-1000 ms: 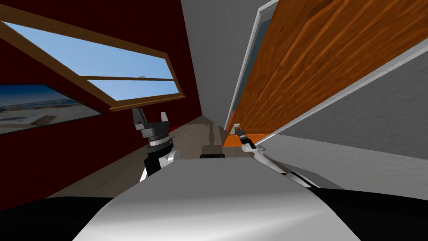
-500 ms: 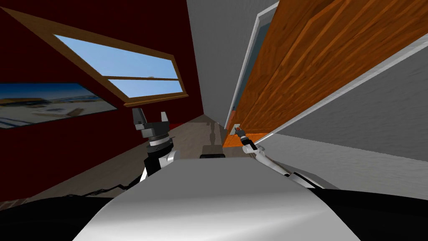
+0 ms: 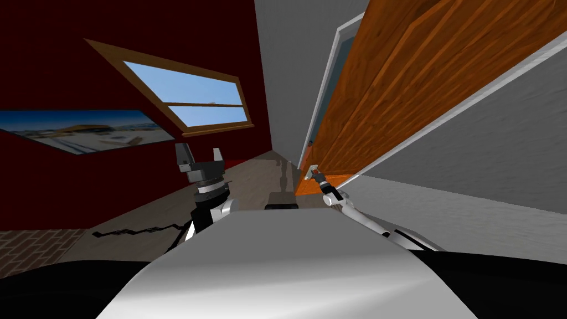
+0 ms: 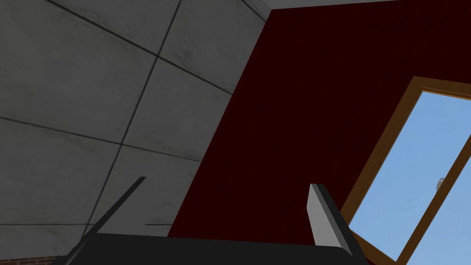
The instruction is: Pull the door open
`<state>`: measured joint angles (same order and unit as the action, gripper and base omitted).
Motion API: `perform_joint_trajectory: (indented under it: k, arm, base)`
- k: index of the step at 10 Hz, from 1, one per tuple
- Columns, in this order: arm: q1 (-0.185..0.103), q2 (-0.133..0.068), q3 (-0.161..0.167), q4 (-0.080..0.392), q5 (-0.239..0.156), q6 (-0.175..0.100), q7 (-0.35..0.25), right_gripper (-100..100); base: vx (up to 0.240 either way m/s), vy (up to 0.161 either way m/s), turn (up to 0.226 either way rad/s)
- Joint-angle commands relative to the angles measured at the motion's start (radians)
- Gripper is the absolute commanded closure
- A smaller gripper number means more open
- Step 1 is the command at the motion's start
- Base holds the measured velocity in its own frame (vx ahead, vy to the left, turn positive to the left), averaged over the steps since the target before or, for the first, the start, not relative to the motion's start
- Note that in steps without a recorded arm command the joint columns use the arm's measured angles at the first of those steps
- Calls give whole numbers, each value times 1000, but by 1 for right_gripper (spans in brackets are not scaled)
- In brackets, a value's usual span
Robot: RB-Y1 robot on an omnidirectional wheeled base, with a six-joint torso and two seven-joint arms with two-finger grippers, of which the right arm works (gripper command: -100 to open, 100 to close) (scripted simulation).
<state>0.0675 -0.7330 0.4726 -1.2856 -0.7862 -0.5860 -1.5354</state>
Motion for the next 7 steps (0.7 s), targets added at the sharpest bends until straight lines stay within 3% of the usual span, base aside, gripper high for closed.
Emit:
perform_joint_trajectory:
  k: [1,2,7]
  arm:
    - [6,-14,12,-9,2,-12,-13,100]
    - [4,-9,8,-5,2,-6,-8,100]
    - [14,-54,51,-8,14,-51,-53,100]
  base:
    - [-174,-90,92]
    - [-76,-37,27]
    - [-155,-80,111]
